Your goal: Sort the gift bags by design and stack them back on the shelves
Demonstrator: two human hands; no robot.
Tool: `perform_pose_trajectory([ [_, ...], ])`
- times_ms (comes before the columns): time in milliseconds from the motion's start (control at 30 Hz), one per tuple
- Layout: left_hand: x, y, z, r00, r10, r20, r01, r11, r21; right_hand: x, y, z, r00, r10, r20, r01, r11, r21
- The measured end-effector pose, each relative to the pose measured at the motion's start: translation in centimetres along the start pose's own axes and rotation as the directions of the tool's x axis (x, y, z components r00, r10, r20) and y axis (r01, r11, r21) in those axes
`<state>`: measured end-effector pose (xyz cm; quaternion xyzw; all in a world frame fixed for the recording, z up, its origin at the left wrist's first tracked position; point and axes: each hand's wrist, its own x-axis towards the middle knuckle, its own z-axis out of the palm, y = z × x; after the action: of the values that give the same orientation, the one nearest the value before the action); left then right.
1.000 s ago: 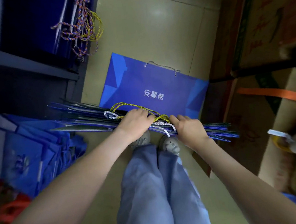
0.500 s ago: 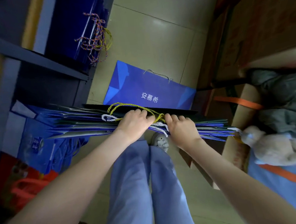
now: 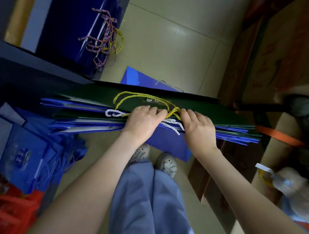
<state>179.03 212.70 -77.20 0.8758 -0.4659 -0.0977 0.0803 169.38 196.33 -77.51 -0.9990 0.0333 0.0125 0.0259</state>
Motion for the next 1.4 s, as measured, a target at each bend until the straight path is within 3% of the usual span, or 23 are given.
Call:
perform_pose_trajectory([
  [133, 2.4, -0.5, -1.4, 0.999, -0.032, -0.015, 0.031, 0.999, -0.039, 2.7, 1.0, -1.9, 0.992, 0.033, 0.12, -0.035, 0.999, 0.013],
  [300, 2.7, 0.5, -6.6, 0.993, -0.027, 0.119, 0.028, 1.0, -0.003, 4.0, 1.2, -6.9, 0.953, 0.023, 0.302, -0.01, 0.999, -0.045],
  [400, 2.1, 1.8, -10.9, 0.983, -0.03, 0.182, 0.029, 1.0, 0.012, 3.8, 1.4, -10.8, 0.94, -0.032, 0.339, 0.064, 0.995, -0.083],
  [733, -1.0, 6.5, -23.4, 0.978, -0.049, 0.201, 0.027, 0.993, 0.113, 1.8, 1.1, -22.6, 0.961, -0.169, 0.218, 0.187, 0.98, -0.065],
  [867, -1.5, 6.6, -26.3, 0.989, -0.054, 0.138, 0.033, 0.988, 0.15, 2.8, 0.8, -25.2, 0.966, -0.239, 0.097, 0.243, 0.969, -0.037],
  [1133, -1.9, 5.4, -32.2, 0.992, -0.107, 0.069, 0.095, 0.983, 0.156, 5.8, 0.1, -30.3, 0.945, -0.328, 0.009, 0.327, 0.941, -0.084],
  [1267, -0.8, 4.6, -34.6, 0.97, -0.163, 0.182, 0.131, 0.976, 0.176, 8.0, 0.2, -32.5, 0.945, -0.326, 0.021, 0.326, 0.936, -0.129],
  [1400, 1.0, 3.8, -36.5, 0.971, -0.174, 0.161, 0.141, 0.97, 0.197, 10.3, 0.6, -34.5, 0.934, -0.35, 0.064, 0.356, 0.919, -0.17],
])
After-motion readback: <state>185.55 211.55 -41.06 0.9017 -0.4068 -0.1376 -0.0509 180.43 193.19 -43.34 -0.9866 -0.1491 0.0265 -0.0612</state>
